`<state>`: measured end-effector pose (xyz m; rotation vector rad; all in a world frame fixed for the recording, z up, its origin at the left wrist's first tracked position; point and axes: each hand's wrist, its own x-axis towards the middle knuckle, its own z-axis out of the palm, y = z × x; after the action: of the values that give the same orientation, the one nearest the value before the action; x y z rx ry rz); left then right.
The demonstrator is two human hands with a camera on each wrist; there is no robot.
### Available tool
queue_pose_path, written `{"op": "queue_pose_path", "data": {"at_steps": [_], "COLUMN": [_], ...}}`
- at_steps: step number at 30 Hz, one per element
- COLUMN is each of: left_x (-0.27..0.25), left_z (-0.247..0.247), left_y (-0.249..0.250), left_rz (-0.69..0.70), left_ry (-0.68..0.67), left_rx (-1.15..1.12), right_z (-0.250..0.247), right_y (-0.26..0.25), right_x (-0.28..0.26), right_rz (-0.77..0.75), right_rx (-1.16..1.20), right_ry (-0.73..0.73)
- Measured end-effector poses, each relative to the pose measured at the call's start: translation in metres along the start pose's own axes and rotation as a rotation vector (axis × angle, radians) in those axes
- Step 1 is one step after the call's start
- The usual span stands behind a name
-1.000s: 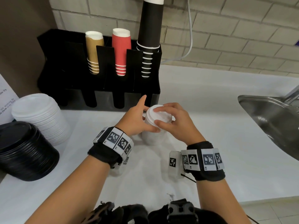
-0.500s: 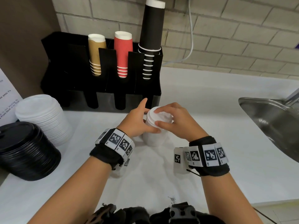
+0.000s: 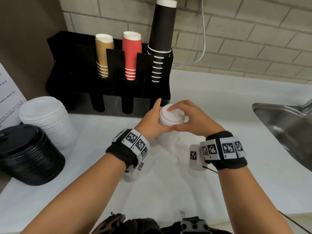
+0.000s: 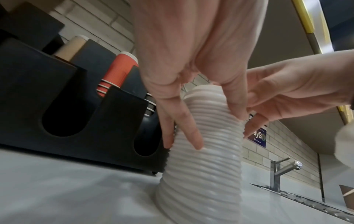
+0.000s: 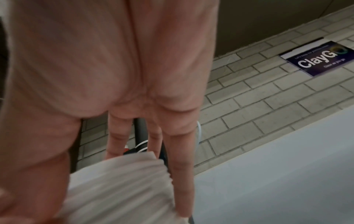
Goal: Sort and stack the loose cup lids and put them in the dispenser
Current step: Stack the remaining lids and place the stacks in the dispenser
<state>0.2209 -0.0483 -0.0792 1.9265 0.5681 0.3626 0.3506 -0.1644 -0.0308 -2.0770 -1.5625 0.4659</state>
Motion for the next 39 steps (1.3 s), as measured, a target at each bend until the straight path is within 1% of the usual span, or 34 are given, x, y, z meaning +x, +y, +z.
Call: {"op": "queue_pose_path", "data": {"at_steps": [4, 8, 11, 14, 22, 26, 31, 34, 36, 37, 39], "left_x": [0.017, 0.014, 0.004, -0.012, -0.041, -0.047, -0.051, -0.052, -0.051, -0.051, -0.052], "left_z": [0.003, -0.011, -0.03, -0.049, -0.078, -0.084, -0.087, -0.088, -0.088, -0.087, -0.087], "left_y": [0.011, 0.008, -0.003, -0.017, -0.041, -0.044, -0.045, -0.041, -0.033, -0.028, -0.018], "left_rz": [0.006, -0.002, -0.005, -0.052, -0.194, -0.209, -0.202, -0.157, -0.101, -0.068, 0.008], "left_ry": [0.0, 0.001, 0.081, 0.162, 0.219, 0.23, 0.227, 0.237, 0.245, 0.231, 0.155], "left_rx": [0.074, 0.136, 0.128, 0.08, -0.108, -0.137, -0.139, -0.146, -0.191, -0.241, -0.42], "right_z": [-0.019, -0.029, -0.032, -0.032, -0.031, -0.029, -0.034, -0.042, -0.047, -0.047, -0.041], "right_y": [0.003, 0.002, -0.001, -0.005, -0.013, -0.015, -0.015, -0.021, -0.032, -0.041, -0.066], "right_x": [0.018, 0.03, 0.039, 0.047, 0.057, 0.06, 0.057, 0.054, 0.052, 0.051, 0.049], "right_rz": [0.107, 0.112, 0.135, 0.158, 0.187, 0.192, 0.18, 0.133, 0.055, 0.004, -0.115], "right_rx": [-0.02, -0.078, -0.187, -0.223, -0.229, -0.276, -0.258, -0.248, -0.195, -0.143, -0.02], "right_ry": [-0.057, -0.167, -0.241, -0.282, -0.346, -0.344, -0.312, -0.249, -0.195, -0.179, -0.181]}}
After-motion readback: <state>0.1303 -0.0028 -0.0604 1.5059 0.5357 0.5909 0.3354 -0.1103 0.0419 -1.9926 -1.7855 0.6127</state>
